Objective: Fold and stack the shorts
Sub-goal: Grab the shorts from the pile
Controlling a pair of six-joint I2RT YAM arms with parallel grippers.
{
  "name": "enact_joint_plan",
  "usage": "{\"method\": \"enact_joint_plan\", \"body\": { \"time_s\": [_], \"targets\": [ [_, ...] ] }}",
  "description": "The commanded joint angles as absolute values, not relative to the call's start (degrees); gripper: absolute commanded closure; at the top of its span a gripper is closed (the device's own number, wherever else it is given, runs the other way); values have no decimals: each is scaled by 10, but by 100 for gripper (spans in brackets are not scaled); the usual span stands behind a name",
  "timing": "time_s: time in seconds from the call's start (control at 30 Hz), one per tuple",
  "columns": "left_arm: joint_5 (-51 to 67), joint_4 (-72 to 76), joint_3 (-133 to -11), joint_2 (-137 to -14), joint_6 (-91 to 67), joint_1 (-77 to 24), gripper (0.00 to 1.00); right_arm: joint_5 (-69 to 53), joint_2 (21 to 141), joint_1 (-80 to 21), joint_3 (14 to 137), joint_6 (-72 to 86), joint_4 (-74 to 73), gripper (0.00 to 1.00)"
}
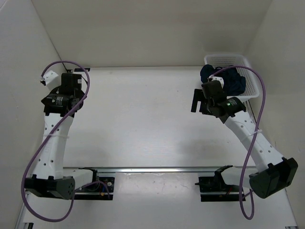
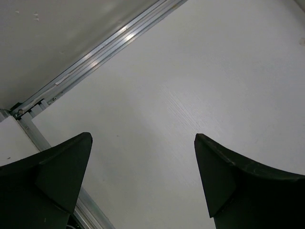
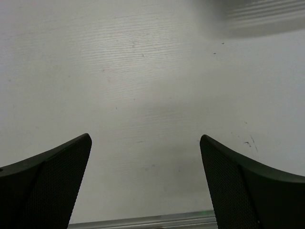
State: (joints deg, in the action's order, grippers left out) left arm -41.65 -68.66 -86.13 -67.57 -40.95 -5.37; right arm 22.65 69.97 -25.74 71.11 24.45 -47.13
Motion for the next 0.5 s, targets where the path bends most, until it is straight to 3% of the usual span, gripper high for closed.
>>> {"method": "enact_joint_plan", "body": {
  "time_s": [0.0, 0.23, 0.37, 0.4, 0.47],
  "targets": [
    [-455, -702, -855, -686, -409, -54, 0, 272, 683, -270, 708, 255, -475, 1],
    [-328, -663, -843, -693, -335, -39, 0, 322, 676, -270, 729, 282, -475, 1],
    [-199, -628, -814, -700, -312, -27, 1, 335, 729, -196, 783, 252, -468, 1],
    [-147, -613, -808, -694, -305, -27, 10, 320, 744, -175, 818, 243, -468, 1],
    [-117, -577, -801, -674, -305, -36, 11, 228, 800, -102, 863, 223, -461, 1]
  ]
}}
